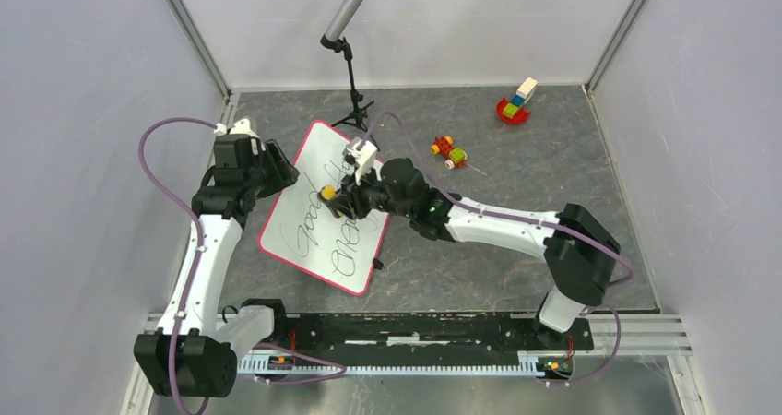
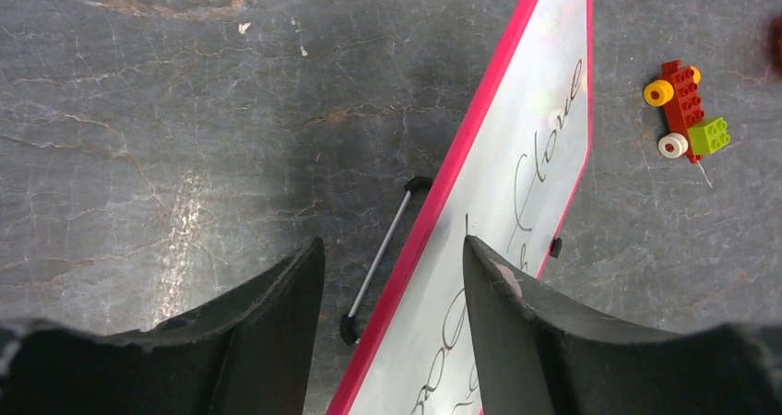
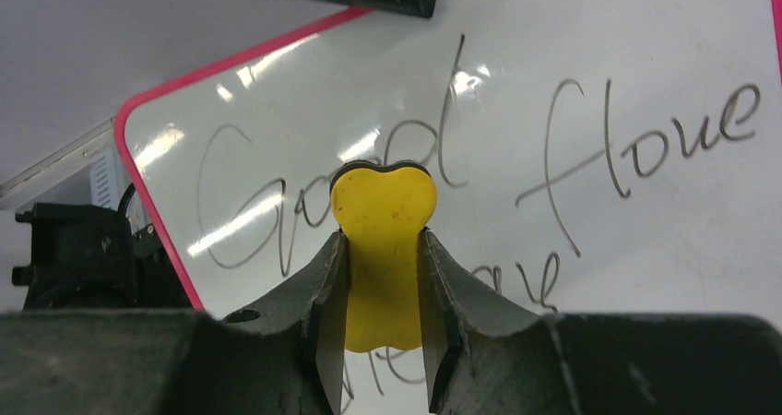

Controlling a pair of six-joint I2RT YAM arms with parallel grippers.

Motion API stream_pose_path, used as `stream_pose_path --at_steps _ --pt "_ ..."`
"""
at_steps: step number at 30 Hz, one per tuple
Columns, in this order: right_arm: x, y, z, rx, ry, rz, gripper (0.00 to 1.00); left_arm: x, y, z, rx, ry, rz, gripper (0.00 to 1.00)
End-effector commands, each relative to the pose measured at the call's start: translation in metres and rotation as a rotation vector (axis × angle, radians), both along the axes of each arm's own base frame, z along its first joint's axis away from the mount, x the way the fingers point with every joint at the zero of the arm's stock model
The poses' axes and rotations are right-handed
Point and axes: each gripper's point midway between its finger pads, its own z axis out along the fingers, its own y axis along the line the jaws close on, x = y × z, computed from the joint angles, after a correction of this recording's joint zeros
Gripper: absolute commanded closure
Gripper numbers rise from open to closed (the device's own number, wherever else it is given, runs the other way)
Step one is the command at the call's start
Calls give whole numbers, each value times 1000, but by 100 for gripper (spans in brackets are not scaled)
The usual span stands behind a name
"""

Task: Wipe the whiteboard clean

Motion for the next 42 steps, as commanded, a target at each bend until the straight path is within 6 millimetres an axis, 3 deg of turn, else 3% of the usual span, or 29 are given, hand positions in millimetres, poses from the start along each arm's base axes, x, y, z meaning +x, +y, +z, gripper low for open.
stream_pose_path --at_steps 1,15,23,32,36,42 --pt "14 29 27 38 -79 -18 100 -1 4 18 4 -87 19 39" --pt "48 80 17 34 -69 -126 100 -10 4 1 48 -85 -17 58" --pt "64 77 -6 -15 -44 -214 100 -9 0 -3 48 -72 -34 68" --pt "87 50 -38 -58 45 -280 100 -8 2 -11 67 -51 -31 76" --pt "92 40 -58 -105 85 -287 100 -7 2 -14 73 -49 -37 88" --pt "67 69 -43 -81 71 -181 100 -6 2 -18 87 -66 -51 93"
